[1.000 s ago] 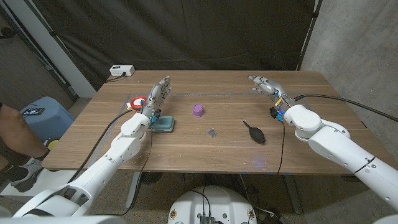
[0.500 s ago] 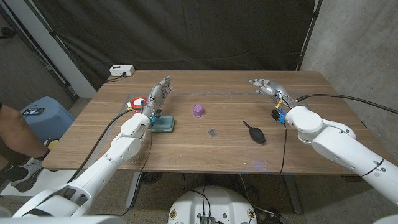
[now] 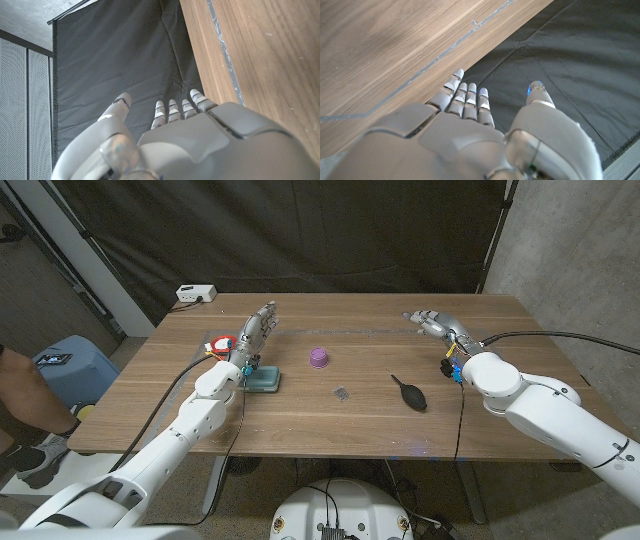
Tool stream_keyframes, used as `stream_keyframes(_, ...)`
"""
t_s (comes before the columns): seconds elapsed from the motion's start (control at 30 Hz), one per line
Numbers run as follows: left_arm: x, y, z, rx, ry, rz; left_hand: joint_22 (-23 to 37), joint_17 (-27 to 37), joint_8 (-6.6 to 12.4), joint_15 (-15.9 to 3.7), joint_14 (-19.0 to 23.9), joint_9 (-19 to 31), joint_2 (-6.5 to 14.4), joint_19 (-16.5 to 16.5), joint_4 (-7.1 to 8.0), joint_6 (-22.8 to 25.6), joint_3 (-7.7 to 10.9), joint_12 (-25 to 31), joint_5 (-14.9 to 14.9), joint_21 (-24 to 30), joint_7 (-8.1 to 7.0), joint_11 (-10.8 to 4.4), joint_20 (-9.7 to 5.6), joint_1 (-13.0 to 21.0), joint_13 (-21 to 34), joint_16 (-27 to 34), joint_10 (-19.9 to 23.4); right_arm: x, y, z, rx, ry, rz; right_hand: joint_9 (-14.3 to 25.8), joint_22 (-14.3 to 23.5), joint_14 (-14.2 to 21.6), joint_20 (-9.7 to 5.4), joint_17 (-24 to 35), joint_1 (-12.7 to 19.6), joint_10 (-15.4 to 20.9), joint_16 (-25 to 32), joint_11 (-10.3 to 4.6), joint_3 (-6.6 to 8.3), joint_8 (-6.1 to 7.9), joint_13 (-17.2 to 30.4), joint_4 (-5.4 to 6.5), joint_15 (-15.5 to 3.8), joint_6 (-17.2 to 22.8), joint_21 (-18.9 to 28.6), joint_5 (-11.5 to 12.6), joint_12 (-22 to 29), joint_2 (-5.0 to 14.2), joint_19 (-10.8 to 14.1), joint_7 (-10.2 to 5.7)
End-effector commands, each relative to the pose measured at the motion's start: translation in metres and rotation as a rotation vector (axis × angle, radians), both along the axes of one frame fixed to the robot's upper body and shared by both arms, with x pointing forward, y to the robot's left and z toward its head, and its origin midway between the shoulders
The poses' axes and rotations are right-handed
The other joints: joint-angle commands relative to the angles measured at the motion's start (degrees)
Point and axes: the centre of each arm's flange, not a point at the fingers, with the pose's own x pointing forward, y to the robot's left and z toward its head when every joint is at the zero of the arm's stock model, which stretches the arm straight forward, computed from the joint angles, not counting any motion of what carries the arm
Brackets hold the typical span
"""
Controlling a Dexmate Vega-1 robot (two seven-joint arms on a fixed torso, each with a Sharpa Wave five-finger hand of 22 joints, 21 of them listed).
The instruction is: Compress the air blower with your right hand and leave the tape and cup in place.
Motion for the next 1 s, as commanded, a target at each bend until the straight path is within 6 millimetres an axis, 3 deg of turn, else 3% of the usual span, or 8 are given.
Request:
stream_keyframes(0.03,0.0,-0.003,0.0,-0.004,0.001,-0.002,0.3,0.07,0.15,0.13,-0.32,0.31,0.0,0.49,-0.39,0.58,0.24,-0.13,0.29,-0.2,0.03,-0.45,0.12,0.74,0.22,-0.05,0.15,-0.015,-0.002,-0.002,-0.048,0.051,-0.057,0.27,0.2,0.81,0.44,0.32,0.97,0.77,0.53,0.23,0.22,0.09,0.46,-0.58,0.4,0.54,0.58,-0.17,0.56,0.14,0.46,0.72)
stream_keyframes(0.53,-0.008,-0.007,-0.007,-0.024,-0.002,0.01,0.3,0.07,0.09,0.12,-0.3,0.32,0.03,0.47,-0.51,0.6,0.22,-0.14,0.33,-0.22,0.09,-0.39,0.16,0.93,0.22,-0.05,0.21,-0.032,0.003,-0.005,-0.14,0.134,-0.117,0.32,0.19,1.52,2.14,0.38,2.88,1.0,0.57,1.37,0.45,0.0,1.27,-1.9,1.58,0.76,0.58,0.18,1.26,-0.91,1.16,1.92)
stream_keyframes(1.0,-0.007,-0.007,-0.01,-0.028,0.003,0.005,0.3,0.08,0.12,0.15,-0.26,0.33,0.08,0.48,-0.62,0.81,0.19,-0.16,0.36,-0.23,0.15,-0.35,0.14,1.14,0.23,-0.03,0.23,-0.043,0.01,-0.001,-0.198,0.186,-0.183,0.48,0.22,2.39,3.44,0.66,3.91,1.66,0.81,2.35,0.58,0.09,2.28,-1.98,2.72,1.4,0.6,0.41,2.3,-1.15,1.82,3.35)
